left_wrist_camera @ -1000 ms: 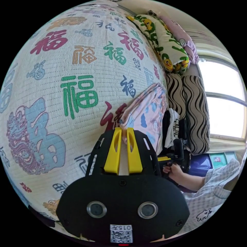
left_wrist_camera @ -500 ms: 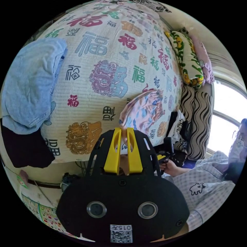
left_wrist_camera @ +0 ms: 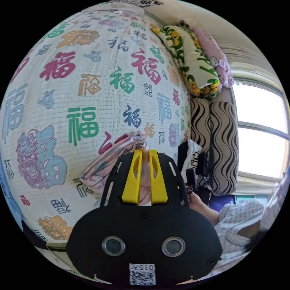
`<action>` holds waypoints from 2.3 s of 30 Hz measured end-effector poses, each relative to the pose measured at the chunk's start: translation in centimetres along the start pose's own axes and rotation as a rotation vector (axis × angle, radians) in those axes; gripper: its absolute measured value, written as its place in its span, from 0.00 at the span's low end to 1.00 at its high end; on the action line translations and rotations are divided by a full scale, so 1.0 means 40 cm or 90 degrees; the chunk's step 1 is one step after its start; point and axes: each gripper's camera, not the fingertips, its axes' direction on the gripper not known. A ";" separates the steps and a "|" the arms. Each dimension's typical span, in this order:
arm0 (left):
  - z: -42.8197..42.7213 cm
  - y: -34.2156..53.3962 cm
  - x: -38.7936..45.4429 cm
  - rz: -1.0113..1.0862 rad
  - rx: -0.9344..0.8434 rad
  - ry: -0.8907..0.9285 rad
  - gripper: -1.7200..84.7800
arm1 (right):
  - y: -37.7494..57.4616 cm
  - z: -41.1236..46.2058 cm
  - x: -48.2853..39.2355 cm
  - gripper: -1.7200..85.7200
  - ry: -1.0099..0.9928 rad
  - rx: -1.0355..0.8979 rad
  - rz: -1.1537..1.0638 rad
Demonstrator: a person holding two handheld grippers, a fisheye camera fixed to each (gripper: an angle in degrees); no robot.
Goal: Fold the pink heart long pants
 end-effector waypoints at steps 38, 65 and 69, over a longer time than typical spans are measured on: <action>0.309 -0.074 0.146 0.196 -0.094 -0.197 0.13 | 0.046 0.149 -0.367 0.11 0.462 -0.113 -0.252; 0.378 0.193 -0.219 -0.102 0.024 -0.136 0.15 | -0.006 0.160 -0.590 0.16 0.581 -0.214 -0.331; 0.467 0.231 -0.320 -0.152 0.047 0.026 0.12 | -0.043 0.163 -0.542 0.12 0.526 -0.335 -0.272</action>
